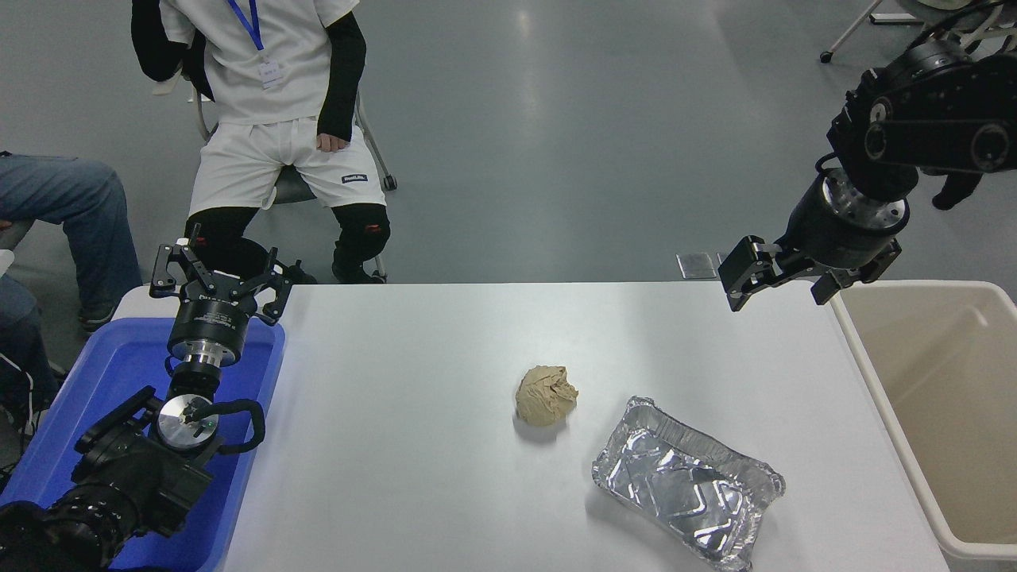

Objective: Pick up foil plate and place in dustbin

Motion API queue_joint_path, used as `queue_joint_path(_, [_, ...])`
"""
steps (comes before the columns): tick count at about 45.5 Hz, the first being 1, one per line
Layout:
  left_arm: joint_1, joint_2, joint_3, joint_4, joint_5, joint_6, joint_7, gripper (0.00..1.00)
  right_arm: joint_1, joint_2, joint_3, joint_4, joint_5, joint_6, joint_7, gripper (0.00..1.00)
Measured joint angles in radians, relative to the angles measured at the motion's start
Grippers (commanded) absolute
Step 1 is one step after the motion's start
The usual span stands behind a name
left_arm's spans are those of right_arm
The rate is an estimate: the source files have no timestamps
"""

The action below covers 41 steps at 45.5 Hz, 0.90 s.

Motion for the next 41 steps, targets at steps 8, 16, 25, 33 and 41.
queue_joint_path(8, [0.000, 0.000, 0.000, 0.000, 0.001, 0.001, 0.000, 0.99, -0.007, 0.000, 0.000, 0.000, 0.000, 0.000, 0.000, 1.00])
queue_joint_path(16, [0.000, 0.000, 0.000, 0.000, 0.001, 0.001, 0.001, 0.99, -0.011, 0.000, 0.001, 0.000, 0.000, 0.000, 0.000, 1.00])
queue_joint_path(25, [0.000, 0.000, 0.000, 0.000, 0.000, 0.001, 0.000, 0.99, -0.013, 0.001, 0.005, 0.000, 0.000, 0.000, 0.000, 1.00])
queue_joint_path(33, [0.000, 0.000, 0.000, 0.000, 0.000, 0.000, 0.000, 0.99, -0.014, 0.001, 0.004, 0.000, 0.000, 0.000, 0.000, 1.00])
queue_joint_path(41, [0.000, 0.000, 0.000, 0.000, 0.000, 0.000, 0.000, 0.99, -0.015, 0.001, 0.004, 0.000, 0.000, 0.000, 0.000, 1.00])
